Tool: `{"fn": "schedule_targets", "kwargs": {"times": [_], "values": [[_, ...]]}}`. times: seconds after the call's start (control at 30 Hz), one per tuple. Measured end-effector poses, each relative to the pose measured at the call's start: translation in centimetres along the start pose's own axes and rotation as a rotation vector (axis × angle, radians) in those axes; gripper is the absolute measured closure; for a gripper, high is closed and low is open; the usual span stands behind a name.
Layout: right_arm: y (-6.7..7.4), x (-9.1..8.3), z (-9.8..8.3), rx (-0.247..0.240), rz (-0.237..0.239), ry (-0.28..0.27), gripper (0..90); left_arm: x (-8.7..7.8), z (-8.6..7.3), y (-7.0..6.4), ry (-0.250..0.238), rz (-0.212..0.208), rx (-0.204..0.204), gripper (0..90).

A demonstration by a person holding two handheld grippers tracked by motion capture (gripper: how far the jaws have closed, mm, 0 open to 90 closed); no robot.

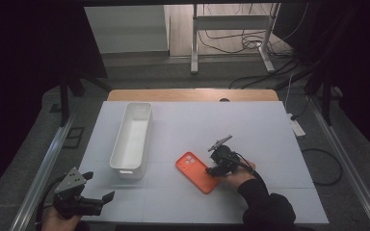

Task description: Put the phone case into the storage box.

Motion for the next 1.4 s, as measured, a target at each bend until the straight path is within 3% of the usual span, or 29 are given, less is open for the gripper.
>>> {"fn": "schedule_targets", "kwargs": {"times": [0.17,0.2,0.23,0.37,0.87,1.4], "values": [[0.5,-0.2,0.1,-0.012,0.051,0.017,73.3,0.0,0.0,0.0,0.001,0.002,0.001,0.0],[0.5,-0.2,0.1,-0.012,0.051,0.017,73.3,0.0,0.0,0.0,0.001,0.002,0.001,0.0],[0.8,-0.2,0.2,-0.011,0.072,0.019,80.7,0.0,0.0,0.0,0.002,0.001,0.001,0.0],[0.9,-0.1,0.4,-0.001,0.081,0.024,87.0,0.0,0.0,0.0,0.002,0.002,0.002,0.0],[1.0,-0.5,0.6,0.015,0.068,0.028,88.7,0.1,0.0,-0.1,0.009,-0.001,0.013,0.0],[0.4,-2.4,1.5,0.033,0.058,-0.062,88.7,0.0,0.0,0.0,-0.004,-0.022,-0.012,0.0]]}}
Point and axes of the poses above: each handheld gripper's, and its own axes: x roughly forward along the jaws, z roughly out of its top, y roughly to its left, the point moved 10 cm from there along x, roughly forward along the jaws, and after that the axes turned 11 degrees about -z, right-handed, at the moved point
